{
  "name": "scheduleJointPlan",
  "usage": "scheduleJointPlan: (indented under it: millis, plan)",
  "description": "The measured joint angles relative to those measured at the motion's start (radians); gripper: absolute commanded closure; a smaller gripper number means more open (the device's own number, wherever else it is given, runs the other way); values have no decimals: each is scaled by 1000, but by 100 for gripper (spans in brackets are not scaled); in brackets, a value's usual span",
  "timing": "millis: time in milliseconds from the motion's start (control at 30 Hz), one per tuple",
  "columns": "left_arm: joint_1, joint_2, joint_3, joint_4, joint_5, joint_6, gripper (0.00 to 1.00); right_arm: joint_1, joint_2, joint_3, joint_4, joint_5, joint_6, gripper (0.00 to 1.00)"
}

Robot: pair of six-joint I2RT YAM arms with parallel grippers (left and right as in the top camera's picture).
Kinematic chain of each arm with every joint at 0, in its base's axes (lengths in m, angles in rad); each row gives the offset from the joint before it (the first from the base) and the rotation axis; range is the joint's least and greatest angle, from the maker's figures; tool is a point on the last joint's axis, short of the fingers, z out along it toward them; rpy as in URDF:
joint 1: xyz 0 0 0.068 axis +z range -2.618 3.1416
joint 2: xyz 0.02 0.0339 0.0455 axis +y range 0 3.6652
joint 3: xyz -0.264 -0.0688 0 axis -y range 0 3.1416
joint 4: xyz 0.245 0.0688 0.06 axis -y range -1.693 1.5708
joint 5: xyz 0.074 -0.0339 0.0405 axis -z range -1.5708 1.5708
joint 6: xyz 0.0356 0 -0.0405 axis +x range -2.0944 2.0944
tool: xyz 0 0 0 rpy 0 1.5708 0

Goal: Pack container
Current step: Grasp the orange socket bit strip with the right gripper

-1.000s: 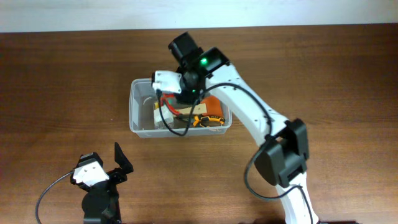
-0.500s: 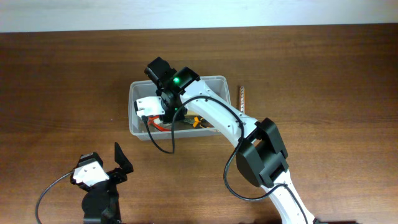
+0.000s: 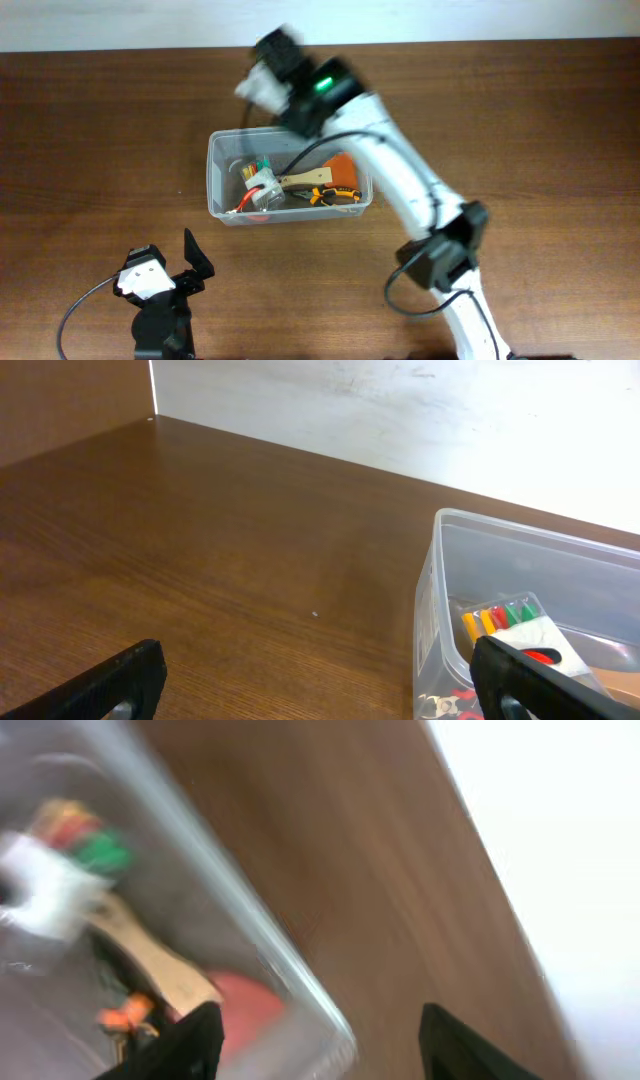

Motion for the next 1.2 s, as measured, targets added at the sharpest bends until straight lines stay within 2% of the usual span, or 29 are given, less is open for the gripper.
scheduleJointPlan:
  millis: [100, 200, 300, 400, 700, 1000, 1067, 1200]
  plan:
    - [0, 0, 0, 0, 0, 0, 1, -158, -31, 46, -101, -16, 210, 36]
    - [0, 0, 0, 0, 0, 0, 1, -327, -40, 38, -161, -123, 385, 36]
    - [0, 0, 0, 0, 0, 0, 1, -459, -37, -53, -152, -220, 505, 38]
    - [0, 0, 0, 0, 0, 0, 1, -517, -31, -195, -81, -272, 580, 41]
    - [0, 0, 0, 0, 0, 0, 1, -499, 12, -613, 95, -338, 660, 42]
    - [0, 0, 0, 0, 0, 0, 1, -427, 12, -639, 109, -353, 659, 42]
    - [0, 0, 0, 0, 0, 0, 1, -411, 12, -639, 110, -353, 657, 48]
    - [0, 0, 0, 0, 0, 0, 1, -392, 12, -639, 130, -355, 655, 50]
